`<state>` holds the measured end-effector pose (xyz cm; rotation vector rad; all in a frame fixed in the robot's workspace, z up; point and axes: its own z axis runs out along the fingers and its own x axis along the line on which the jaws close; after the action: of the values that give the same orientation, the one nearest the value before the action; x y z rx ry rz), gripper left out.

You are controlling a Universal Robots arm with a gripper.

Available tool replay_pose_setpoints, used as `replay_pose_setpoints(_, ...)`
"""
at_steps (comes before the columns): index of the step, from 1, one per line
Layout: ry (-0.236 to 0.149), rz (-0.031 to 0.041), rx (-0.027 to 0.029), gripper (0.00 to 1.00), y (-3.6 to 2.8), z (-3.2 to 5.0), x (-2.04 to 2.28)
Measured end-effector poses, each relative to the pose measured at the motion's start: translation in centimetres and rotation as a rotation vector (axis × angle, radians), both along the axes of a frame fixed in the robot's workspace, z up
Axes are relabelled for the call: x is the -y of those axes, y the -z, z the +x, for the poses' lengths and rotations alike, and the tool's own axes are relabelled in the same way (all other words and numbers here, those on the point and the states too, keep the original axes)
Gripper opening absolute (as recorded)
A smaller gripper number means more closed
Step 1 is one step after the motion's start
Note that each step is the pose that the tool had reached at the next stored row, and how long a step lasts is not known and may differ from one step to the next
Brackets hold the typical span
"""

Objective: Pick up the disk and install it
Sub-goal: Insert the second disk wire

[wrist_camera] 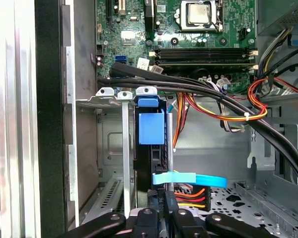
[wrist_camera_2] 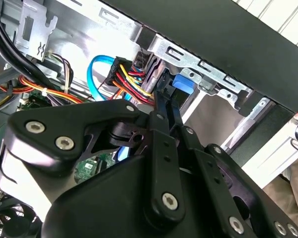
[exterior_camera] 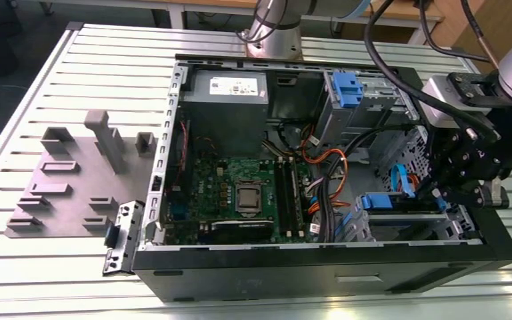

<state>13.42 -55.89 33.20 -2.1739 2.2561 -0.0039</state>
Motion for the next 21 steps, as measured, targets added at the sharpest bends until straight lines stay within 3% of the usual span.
replay_pose_setpoints(14,0.000,0.0084,0.0000,0.17,-0.17,0.00,0.00)
replay_pose_setpoints(21,0.000,0.0171,0.0000,0.17,-0.21,0.00,0.02)
